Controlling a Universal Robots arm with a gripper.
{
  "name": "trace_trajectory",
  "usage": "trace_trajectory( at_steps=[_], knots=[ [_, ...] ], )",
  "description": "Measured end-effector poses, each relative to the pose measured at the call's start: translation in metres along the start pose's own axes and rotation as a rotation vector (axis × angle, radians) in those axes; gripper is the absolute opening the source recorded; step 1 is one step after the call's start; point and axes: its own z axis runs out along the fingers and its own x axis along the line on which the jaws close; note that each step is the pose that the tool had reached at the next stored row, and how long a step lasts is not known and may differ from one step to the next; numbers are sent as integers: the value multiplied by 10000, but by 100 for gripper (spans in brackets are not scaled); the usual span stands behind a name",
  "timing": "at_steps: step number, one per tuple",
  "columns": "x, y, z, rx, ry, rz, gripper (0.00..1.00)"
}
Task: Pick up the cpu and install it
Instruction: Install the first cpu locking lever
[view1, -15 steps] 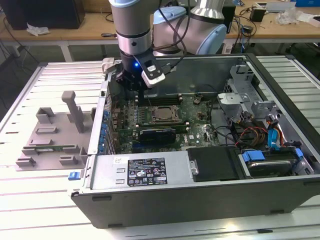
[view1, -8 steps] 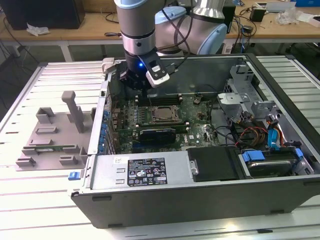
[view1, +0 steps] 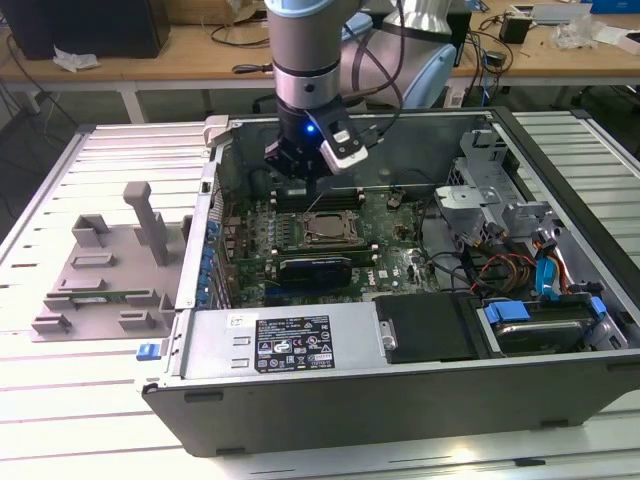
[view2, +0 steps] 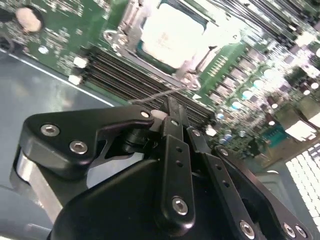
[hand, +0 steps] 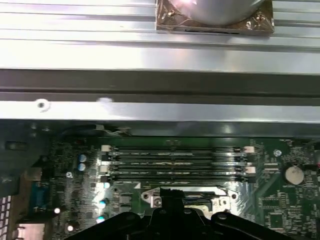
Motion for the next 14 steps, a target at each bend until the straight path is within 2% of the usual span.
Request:
trace_trajectory(
  at_steps=[2,7,9,11,13,14],
  knots=[
    [-17,-1,1,0,0,1,11],
    [-40,-20,109,-10,-16,-2,11],
    [-133,-19,133,-10,-16,-2,11],
    [-188,-16,144,-9,-14,-4,11],
    [-202,-18,158,-9,-15,-4,11],
    [-201,-20,173,-9,-40,-5,11]
  ],
)
